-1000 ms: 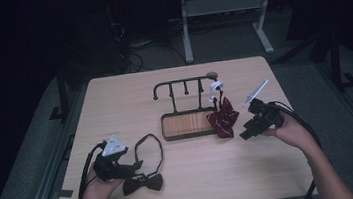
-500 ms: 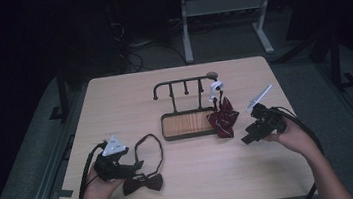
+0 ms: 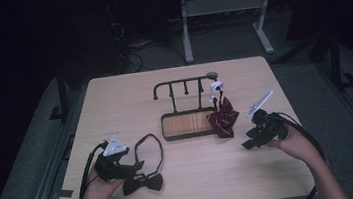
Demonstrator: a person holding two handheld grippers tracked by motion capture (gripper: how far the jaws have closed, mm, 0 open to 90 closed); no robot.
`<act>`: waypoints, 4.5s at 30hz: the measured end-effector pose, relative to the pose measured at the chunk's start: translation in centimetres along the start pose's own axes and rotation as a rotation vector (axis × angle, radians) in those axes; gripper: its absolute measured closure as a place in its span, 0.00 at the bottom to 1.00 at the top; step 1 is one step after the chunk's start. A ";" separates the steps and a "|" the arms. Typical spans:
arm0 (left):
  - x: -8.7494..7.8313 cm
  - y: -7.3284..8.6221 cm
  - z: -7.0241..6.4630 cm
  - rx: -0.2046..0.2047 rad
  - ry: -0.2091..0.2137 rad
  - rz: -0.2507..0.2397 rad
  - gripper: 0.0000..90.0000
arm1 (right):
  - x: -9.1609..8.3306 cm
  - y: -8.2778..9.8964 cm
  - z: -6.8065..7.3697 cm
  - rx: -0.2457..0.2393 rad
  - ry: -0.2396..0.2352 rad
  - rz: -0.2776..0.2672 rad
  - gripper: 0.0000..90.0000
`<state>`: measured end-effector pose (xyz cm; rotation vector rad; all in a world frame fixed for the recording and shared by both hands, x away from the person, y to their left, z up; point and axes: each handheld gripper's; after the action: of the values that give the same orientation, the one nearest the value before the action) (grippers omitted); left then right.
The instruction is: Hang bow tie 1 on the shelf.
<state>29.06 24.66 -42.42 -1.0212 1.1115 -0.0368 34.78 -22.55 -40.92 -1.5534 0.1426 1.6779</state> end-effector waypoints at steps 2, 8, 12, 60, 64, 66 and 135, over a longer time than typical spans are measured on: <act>0.0 0.0 0.1 0.006 -0.003 0.006 0.29 | 0.1 0.1 0.1 -0.007 -0.002 -0.003 0.50; 0.0 0.0 0.3 0.003 -0.003 0.014 0.31 | 0.4 0.8 0.4 -0.006 -0.005 -0.020 0.49; 0.1 -0.1 0.4 0.002 0.001 0.018 0.34 | 0.5 1.2 0.6 0.002 -0.002 -0.022 0.49; 5.6 -4.2 5.8 -0.004 0.018 0.264 0.68 | -0.1 2.8 1.3 0.006 0.032 -0.067 0.40; 6.3 -4.5 5.7 0.012 0.025 0.294 0.72 | -0.1 2.8 1.3 0.003 0.036 -0.070 0.40; 6.6 -4.5 5.6 0.016 0.025 0.305 0.75 | -0.2 2.8 1.3 0.003 0.039 -0.070 0.40; -1.7 -10.5 3.8 0.153 0.258 0.228 0.99 | -0.2 3.1 0.9 0.014 0.017 -0.094 0.37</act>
<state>35.71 22.00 -33.65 -0.7623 1.4329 -0.0715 32.13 -24.15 -41.94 -1.5406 0.0886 1.5878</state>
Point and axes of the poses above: each handheld gripper's, and its own axes: x roughly forward along the jaws, y roughly out of its underside, z roughly to its left, and after that the axes turned 3 degrees about x, right-handed
